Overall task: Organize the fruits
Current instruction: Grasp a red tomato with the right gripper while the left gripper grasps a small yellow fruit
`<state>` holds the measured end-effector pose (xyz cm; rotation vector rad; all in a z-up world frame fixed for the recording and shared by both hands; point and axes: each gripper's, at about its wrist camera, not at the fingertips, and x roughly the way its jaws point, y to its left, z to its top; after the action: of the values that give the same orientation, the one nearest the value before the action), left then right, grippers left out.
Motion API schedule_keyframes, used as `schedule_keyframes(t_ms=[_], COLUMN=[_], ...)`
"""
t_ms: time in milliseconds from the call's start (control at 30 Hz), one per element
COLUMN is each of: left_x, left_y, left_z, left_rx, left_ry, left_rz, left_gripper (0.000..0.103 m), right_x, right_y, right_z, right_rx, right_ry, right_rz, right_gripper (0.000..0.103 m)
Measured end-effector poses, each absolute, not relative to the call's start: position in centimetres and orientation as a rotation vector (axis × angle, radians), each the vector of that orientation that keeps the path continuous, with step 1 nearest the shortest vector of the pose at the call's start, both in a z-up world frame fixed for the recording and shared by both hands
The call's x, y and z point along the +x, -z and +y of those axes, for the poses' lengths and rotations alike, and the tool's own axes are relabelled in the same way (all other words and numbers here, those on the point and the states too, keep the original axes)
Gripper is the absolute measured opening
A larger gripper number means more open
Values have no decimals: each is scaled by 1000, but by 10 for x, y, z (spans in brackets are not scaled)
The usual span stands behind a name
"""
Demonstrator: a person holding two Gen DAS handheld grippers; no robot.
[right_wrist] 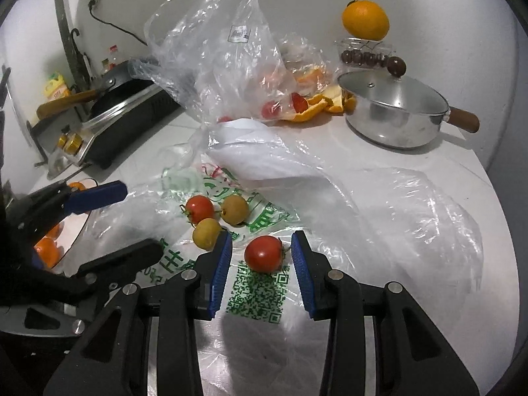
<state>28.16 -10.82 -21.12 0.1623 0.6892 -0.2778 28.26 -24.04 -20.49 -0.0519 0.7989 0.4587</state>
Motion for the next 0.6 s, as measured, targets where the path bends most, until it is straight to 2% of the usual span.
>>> schedule_keyframes(t_ms=[33,167,400,467,600], left_x=[283,289,295,296,298], left_y=[212,219,230,233,238], left_z=[-110,-116,-125,-127,-132], left_rx=[171,199,220,219,229], left_ry=[284,307,331,335,346], left_rz=[694,713,749,761,783], left_gripper=[61,53,49,48,46], right_x=[283,286,289,290,289], right_y=[207,211,217,217,216], right_z=[-240,-240,-237,-236,-239], right_rx=[-53,-49,-66,-69,-63], right_ry=[-459,-463,-467,-469,-470], right_rz=[804,820,854,853,844], right_gripper=[39,37,37,32,29])
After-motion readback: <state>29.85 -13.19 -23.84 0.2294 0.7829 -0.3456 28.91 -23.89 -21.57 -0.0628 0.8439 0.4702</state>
